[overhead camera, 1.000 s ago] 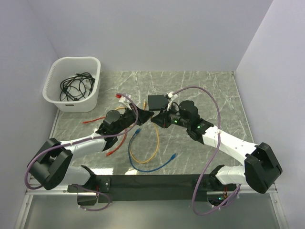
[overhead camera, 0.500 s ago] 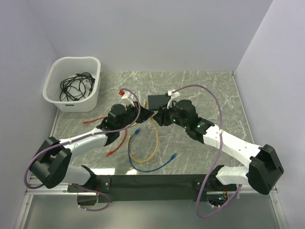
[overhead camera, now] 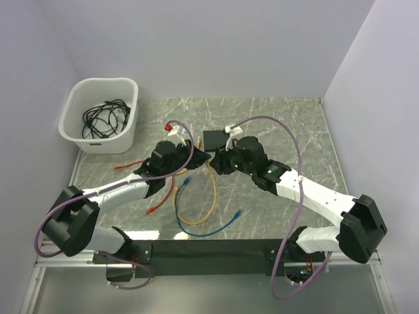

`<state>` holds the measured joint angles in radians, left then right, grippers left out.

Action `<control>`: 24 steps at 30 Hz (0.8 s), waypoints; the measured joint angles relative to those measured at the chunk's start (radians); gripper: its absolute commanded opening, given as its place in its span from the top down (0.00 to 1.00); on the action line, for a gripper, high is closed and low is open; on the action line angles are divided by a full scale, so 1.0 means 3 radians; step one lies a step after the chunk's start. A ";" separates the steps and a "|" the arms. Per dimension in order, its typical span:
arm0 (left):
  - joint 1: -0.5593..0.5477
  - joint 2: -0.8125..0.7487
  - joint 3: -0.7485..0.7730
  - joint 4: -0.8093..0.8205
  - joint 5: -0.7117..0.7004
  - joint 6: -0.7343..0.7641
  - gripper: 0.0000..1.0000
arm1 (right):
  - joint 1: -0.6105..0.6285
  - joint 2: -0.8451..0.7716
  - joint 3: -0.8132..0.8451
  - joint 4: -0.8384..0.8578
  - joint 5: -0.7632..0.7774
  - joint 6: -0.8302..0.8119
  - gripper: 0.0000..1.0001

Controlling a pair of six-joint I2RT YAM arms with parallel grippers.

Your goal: Insert the plug into the switch port

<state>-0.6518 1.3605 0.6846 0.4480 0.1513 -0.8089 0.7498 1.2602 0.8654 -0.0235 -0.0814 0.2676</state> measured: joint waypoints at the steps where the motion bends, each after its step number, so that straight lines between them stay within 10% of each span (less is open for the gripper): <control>1: 0.0000 0.0003 0.0001 -0.0009 0.0000 -0.0003 0.99 | 0.0003 0.0022 0.0005 0.0000 -0.0005 -0.0001 0.55; 24: 0.0000 0.0015 0.0001 -0.0019 -0.0036 -0.0004 1.00 | 0.0061 0.0394 0.0170 -0.0024 -0.0031 0.0000 0.62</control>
<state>-0.6518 1.3651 0.6849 0.4423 0.1406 -0.8101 0.7681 1.3785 0.9165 -0.0307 -0.0906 0.2676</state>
